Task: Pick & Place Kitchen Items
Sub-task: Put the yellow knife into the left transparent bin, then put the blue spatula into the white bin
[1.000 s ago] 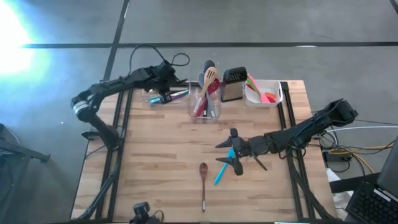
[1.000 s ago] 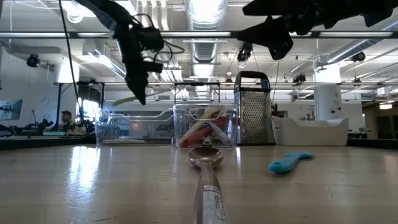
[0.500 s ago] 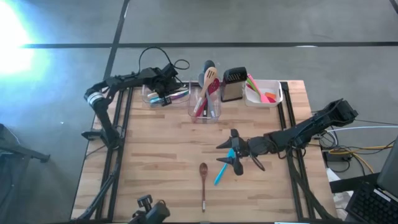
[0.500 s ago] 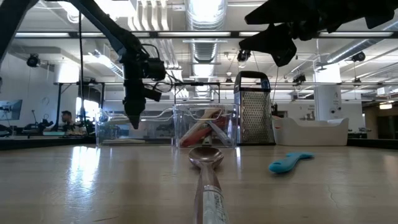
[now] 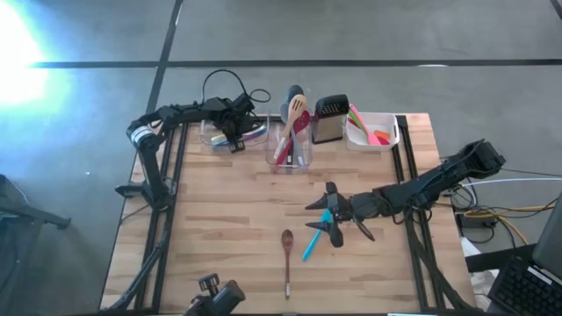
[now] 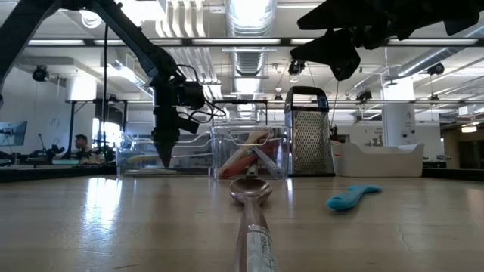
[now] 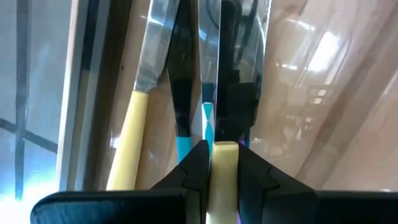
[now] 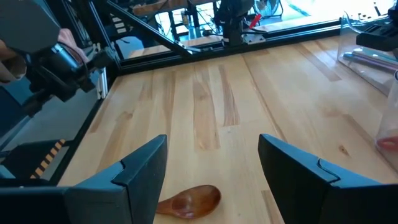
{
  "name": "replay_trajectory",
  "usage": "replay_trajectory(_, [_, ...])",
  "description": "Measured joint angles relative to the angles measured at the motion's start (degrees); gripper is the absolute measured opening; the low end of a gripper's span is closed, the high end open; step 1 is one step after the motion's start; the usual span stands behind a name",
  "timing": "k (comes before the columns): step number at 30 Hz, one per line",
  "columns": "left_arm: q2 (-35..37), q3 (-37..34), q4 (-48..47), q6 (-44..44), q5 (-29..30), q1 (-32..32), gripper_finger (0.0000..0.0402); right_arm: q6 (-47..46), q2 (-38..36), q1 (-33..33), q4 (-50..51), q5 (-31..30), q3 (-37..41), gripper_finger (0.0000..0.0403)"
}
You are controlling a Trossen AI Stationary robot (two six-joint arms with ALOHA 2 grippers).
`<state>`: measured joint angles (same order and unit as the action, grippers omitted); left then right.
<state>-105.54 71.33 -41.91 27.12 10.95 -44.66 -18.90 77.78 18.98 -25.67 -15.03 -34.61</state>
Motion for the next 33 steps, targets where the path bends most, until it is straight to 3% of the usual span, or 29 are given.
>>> replay_trajectory(4, [0.81,-0.13,0.48,-0.2,0.69,0.02,0.0063,0.0,0.0,0.0,0.0,0.0,0.02,0.0245])
replay_trajectory(9, [0.88,0.31,0.82,-0.7,1.17,0.01,0.0158,0.0,0.0,0.0,0.0,-0.04,0.05,0.025])
replay_trajectory(14, [1.34,0.33,-0.21,-1.12,3.9,0.06,0.021,-0.07,0.02,0.0,0.0,-0.06,0.24,0.0249])
replay_trajectory(19, [5.41,0.29,-3.18,-1.14,14.41,0.0,0.0219,0.0,0.02,0.0,0.0,-0.07,0.36,0.0242])
replay_trajectory(24, [15.09,0.29,-3.3,-1.66,22.17,0.8,0.0217,0.0,0.02,0.02,0.02,-0.13,0.55,0.024])
replay_trajectory(30, [29.64,0.29,-2.4,-7.63,21.47,3.45,0.0217,0.0,0.02,-0.01,-0.15,-0.17,0.57,0.0247])
replay_trajectory(33, [36.91,0.29,-1.46,-15.29,15.37,5.67,0.0216,0.0,0.02,-0.16,-0.15,-0.68,0.57,0.0245])
